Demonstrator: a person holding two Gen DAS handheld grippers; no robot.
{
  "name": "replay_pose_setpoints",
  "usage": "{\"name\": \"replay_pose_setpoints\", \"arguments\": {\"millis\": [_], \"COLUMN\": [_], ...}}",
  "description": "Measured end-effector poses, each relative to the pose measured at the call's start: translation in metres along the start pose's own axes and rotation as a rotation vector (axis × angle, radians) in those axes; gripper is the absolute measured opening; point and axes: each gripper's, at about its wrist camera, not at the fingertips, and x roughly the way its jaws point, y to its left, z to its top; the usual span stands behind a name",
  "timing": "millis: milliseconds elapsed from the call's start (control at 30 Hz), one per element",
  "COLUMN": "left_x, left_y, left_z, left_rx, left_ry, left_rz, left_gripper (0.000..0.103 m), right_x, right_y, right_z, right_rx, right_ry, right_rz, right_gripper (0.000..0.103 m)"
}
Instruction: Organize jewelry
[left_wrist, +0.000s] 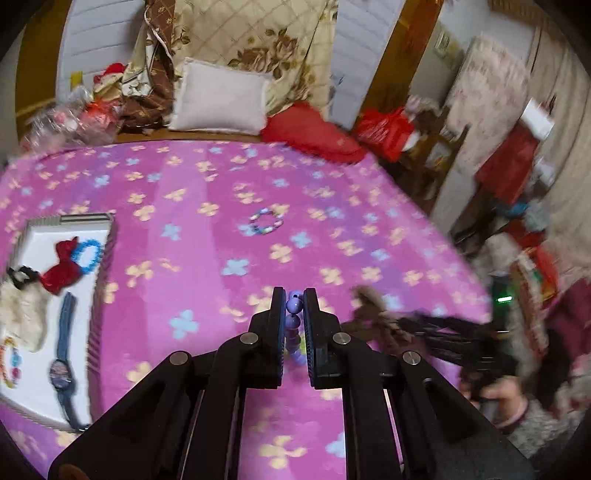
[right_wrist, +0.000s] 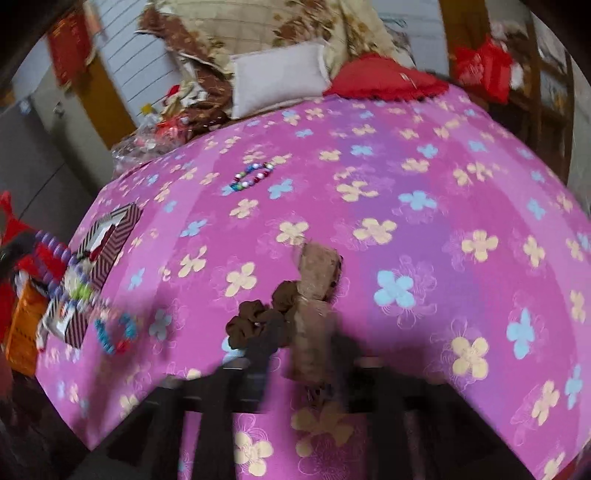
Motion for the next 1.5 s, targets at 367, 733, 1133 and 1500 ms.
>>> {"name": "replay_pose_setpoints", "arguments": {"millis": [367,733,1133,1500], "left_x": [0.082,0.084,0.078,0.079], "left_y": [0.067,0.108,0.117,0.108], "left_z": [-0.047,-0.080,-0.083,-0.084], "left_rx": [-0.156,-0.237,-0.232,-0.203], "left_ry": [0.204,0.200,0.187,0.199], "left_rz": [0.194,0.192,0.184,0.150], "left_gripper": [0.008,0.008,0.008,0.008], "right_x": [0.010,0.098,0.127,0.097], "right_y": [0.045,0.152,0.194,0.119], "right_z": [0.000,0.009,0.004,0.007], "right_rx": [-0.099,-0.306,-0.488,-0.299], "right_ry": [0.023,0.186,0.222,0.218], "right_rz": [0.121,0.241,0.067,-0.027], "right_gripper": [0.070,0.056,0.016,0.011]}}
